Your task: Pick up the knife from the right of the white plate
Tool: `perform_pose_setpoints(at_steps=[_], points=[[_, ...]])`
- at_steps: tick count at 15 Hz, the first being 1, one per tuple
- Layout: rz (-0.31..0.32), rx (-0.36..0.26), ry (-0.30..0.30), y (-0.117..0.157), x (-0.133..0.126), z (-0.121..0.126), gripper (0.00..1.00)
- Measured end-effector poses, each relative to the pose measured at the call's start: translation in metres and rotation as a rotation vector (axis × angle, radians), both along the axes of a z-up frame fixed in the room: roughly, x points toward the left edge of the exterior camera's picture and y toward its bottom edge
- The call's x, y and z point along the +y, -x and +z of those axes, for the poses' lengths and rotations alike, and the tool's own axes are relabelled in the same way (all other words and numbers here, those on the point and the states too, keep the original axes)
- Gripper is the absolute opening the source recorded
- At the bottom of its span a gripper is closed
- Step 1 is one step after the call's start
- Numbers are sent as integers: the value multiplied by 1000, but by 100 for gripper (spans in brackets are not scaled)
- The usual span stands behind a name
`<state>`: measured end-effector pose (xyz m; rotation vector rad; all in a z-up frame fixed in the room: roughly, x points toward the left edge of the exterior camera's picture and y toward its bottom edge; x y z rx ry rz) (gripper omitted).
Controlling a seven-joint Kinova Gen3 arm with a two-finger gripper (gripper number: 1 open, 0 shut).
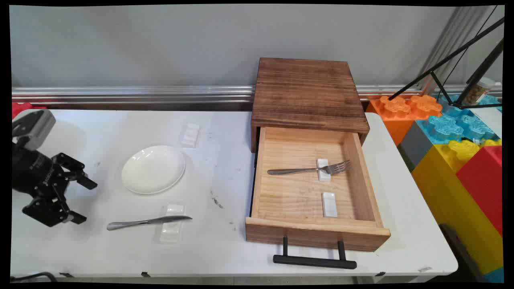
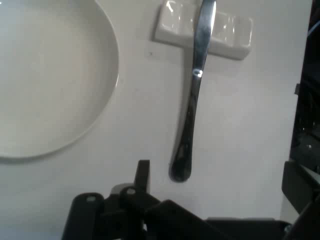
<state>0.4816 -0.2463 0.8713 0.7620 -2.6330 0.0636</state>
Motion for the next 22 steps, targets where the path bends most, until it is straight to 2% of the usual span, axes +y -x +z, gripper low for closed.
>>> perform_pose_setpoints(at_steps=[9, 17, 22], points=[[-68, 72, 30, 1, 2, -50, 100], [-111, 94, 94, 19, -4, -94, 100], [-130, 106, 116, 26, -8, -108, 100]])
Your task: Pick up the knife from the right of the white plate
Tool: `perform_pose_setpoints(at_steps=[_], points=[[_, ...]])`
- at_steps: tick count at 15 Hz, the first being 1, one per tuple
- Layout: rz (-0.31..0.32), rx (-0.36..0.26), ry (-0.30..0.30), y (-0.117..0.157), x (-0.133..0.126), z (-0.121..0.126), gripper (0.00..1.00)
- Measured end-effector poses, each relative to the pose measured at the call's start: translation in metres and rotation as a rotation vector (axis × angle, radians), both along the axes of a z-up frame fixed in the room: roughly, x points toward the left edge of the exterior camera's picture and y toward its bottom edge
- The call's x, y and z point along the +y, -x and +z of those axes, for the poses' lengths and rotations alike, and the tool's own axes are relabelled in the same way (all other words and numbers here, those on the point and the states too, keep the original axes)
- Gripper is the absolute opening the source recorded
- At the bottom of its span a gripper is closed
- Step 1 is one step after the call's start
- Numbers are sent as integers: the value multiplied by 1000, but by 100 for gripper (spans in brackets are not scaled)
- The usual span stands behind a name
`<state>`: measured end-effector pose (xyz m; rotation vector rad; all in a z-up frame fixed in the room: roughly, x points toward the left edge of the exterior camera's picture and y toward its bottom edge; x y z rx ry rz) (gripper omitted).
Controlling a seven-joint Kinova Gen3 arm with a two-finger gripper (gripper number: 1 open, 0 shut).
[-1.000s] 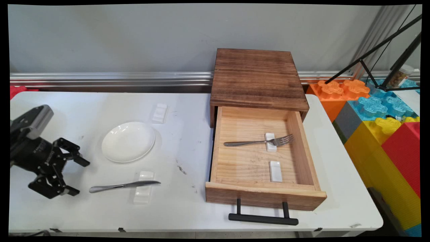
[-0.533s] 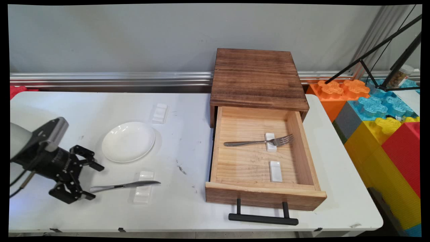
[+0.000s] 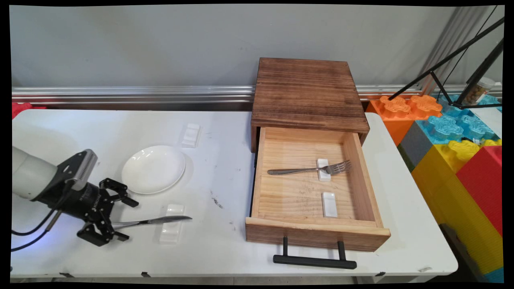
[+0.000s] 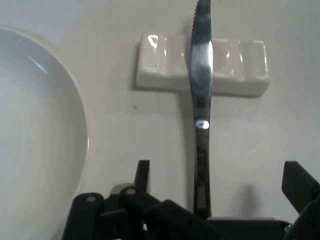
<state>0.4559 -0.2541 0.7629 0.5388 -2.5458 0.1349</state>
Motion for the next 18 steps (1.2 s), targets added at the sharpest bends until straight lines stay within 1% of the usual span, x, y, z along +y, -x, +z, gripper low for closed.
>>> perform_pose_setpoints(at_steps=[6, 18], points=[[-14, 31, 25, 5, -8, -12, 100], [-41, 49, 26, 1, -15, -21, 100]])
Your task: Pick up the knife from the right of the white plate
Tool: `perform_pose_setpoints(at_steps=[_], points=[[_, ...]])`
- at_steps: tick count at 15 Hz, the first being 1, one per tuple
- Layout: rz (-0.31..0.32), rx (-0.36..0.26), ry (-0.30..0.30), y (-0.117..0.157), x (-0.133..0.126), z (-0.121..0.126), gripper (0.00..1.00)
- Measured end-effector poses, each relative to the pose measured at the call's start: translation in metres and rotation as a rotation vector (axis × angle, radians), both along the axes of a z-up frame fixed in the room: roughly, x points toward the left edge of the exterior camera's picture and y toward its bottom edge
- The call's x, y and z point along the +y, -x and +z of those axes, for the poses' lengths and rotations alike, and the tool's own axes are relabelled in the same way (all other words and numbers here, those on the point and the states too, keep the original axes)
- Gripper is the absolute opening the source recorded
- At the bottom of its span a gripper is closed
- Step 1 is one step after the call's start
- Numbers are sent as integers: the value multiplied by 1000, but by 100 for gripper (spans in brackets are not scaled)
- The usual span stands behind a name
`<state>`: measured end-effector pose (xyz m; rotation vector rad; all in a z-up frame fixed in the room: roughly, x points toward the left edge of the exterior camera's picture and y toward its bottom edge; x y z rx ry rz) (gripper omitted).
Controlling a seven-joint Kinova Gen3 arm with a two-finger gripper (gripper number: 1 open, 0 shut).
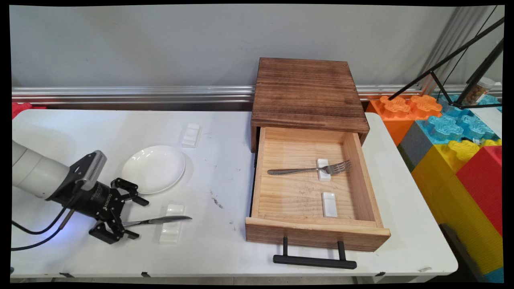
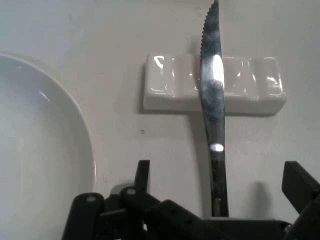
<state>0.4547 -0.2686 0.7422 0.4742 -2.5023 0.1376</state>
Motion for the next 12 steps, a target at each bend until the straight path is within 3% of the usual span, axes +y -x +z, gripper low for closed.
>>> perform_pose_setpoints(at_steps=[8, 9, 12], points=[[-15, 3, -4, 0, -3, -6, 100], [-17, 3, -4, 0, -3, -6, 0], [-21, 3, -8, 1, -4, -8, 0]])
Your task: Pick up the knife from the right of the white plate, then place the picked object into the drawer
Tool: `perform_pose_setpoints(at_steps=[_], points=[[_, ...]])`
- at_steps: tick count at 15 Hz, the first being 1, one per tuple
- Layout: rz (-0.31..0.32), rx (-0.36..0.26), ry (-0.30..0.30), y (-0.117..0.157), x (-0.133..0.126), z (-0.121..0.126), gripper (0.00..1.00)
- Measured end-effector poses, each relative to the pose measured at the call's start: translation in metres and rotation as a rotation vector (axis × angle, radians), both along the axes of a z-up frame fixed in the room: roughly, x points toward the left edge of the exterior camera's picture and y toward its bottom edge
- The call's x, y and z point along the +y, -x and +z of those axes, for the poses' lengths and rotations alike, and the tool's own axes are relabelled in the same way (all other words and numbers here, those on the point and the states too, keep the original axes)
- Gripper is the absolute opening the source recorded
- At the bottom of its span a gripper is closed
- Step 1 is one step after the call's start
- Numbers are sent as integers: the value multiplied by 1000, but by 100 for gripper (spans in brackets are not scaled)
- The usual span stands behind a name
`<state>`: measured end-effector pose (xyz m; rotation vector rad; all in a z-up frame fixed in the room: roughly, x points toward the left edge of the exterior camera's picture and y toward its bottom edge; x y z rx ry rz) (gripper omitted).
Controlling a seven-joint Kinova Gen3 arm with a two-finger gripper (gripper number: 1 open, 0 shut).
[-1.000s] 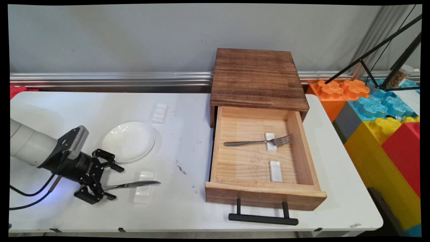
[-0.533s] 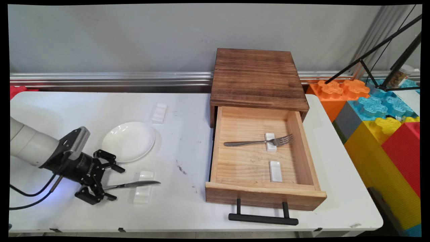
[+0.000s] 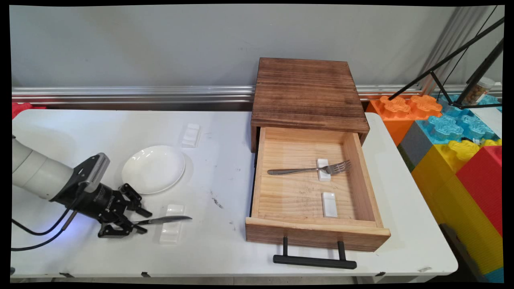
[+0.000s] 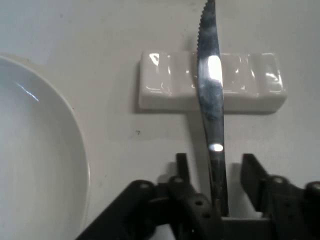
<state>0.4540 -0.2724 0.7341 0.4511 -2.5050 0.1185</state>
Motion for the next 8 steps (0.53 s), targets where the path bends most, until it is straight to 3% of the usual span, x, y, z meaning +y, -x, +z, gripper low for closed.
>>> perform_pose_setpoints(at_steps=[8], points=[[-8, 1, -17, -2, -2, -1, 0]])
